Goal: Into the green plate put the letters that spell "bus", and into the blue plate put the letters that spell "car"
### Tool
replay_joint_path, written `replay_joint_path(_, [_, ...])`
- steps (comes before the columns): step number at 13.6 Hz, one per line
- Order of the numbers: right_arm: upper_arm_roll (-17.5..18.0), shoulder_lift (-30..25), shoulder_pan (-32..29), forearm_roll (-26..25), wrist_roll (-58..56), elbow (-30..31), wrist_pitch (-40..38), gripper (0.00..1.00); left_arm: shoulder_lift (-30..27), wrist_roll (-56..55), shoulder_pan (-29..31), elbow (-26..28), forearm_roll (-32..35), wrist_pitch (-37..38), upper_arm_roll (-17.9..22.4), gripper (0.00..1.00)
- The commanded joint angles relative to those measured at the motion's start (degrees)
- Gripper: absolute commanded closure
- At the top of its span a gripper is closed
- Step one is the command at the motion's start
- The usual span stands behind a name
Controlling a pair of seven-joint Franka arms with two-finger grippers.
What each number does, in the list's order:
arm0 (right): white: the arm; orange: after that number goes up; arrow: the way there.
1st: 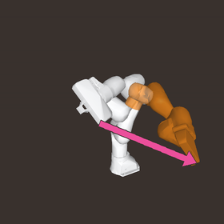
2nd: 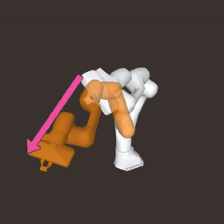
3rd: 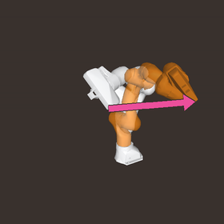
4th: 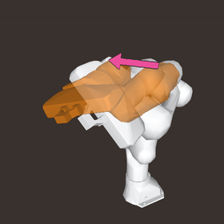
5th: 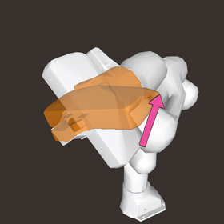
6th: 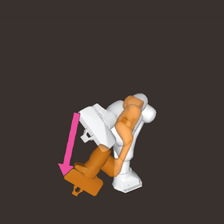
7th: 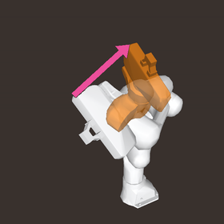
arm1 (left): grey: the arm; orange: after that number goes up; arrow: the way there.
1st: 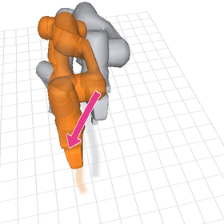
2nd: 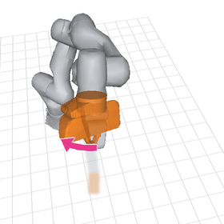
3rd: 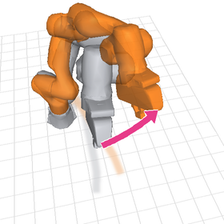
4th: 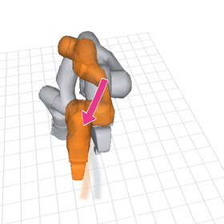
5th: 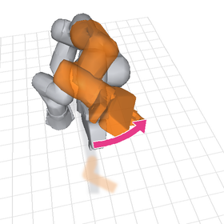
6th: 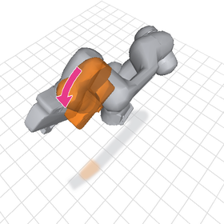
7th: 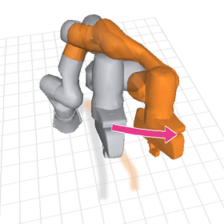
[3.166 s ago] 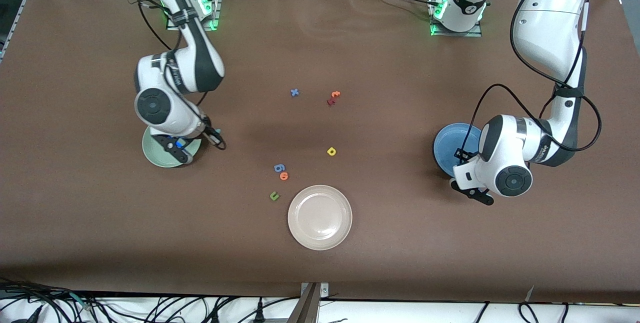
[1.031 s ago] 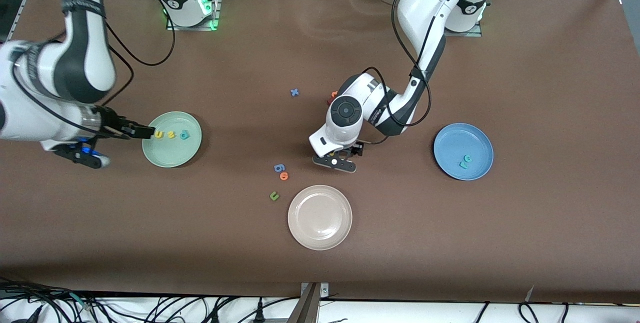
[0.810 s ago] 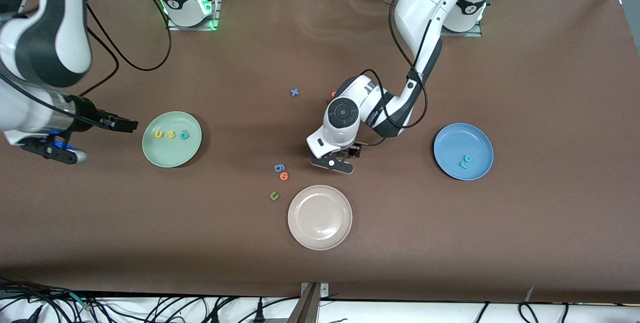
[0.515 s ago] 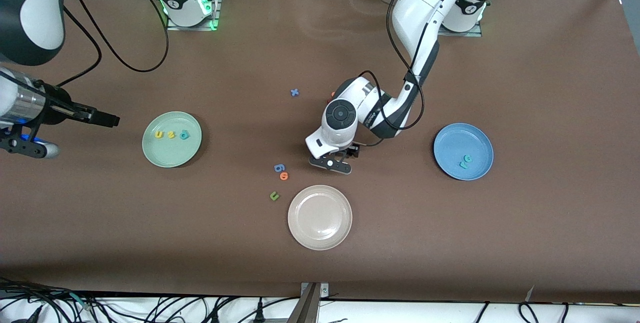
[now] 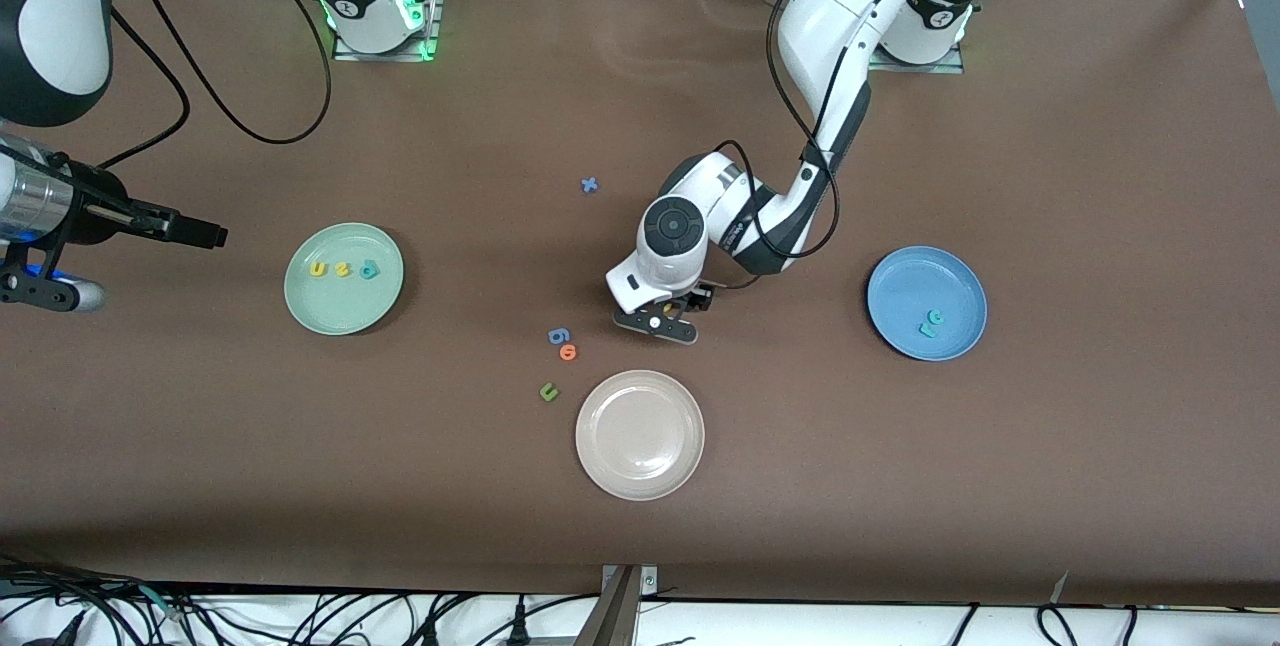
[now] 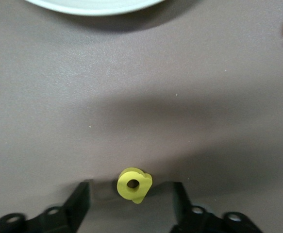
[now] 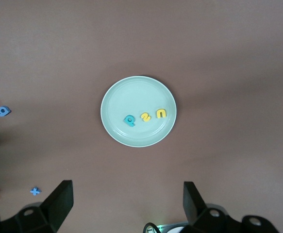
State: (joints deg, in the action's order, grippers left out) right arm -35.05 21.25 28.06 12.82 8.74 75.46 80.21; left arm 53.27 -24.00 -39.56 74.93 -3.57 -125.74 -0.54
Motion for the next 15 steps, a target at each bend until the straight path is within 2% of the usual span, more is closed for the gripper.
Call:
replay_joint_path(1, [0.1, -0.2, 0.1, -0.2, -0.9, -0.8, -1.1, 0.00, 1.2, -1.2, -0.5, -2.3, 1.4, 0.6, 0.5, 0.35])
replay_joint_path(4, [0.2, -0.2, 0.0, -0.2, -1.0, -0.8, -1.2, 0.00, 1.3, -1.2, -0.5, -2.3, 1.4, 0.6, 0.5, 0.46])
replay_joint_path(6, [2.0, -0.2, -1.7, -0.2, -0.9, -0.8, -1.2, 0.00, 1.6, -1.2, -0.5, -2.3, 1.4, 0.6, 0.6, 0.53])
replay_joint_path(9, [16.2, -0.4, -13.7, -2.0, -0.7, -1.4, -1.2, 0.00, 1.9, -1.2, -0.5, -2.9, 1.4, 0.6, 0.6, 0.56])
replay_joint_path(11, [18.8, -1.5, -15.3, -5.4, -2.2, -1.7, -0.9, 0.00, 2.9, -2.4, -0.6, -3.9, 1.4, 0.5, 0.6, 0.57])
replay_joint_path(13, [18.9, -2.2, -15.8, -6.5, -5.4, -0.9, -0.5, 0.00, 3.0, -2.9, -1.4, -4.0, 1.5, 0.5, 0.8, 0.62])
replay_joint_path(14, [20.4, -2.2, -17.1, -6.6, -5.4, -0.8, -0.5, 0.00, 3.0, -3.2, -1.4, -4.0, 1.5, 0.6, 0.7, 0.66])
replay_joint_path(15, [24.5, -2.4, -19.9, -7.3, -5.3, -0.8, -0.4, 0.00, 3.0, -3.2, -1.4, -3.9, 1.5, 0.5, 0.7, 0.70])
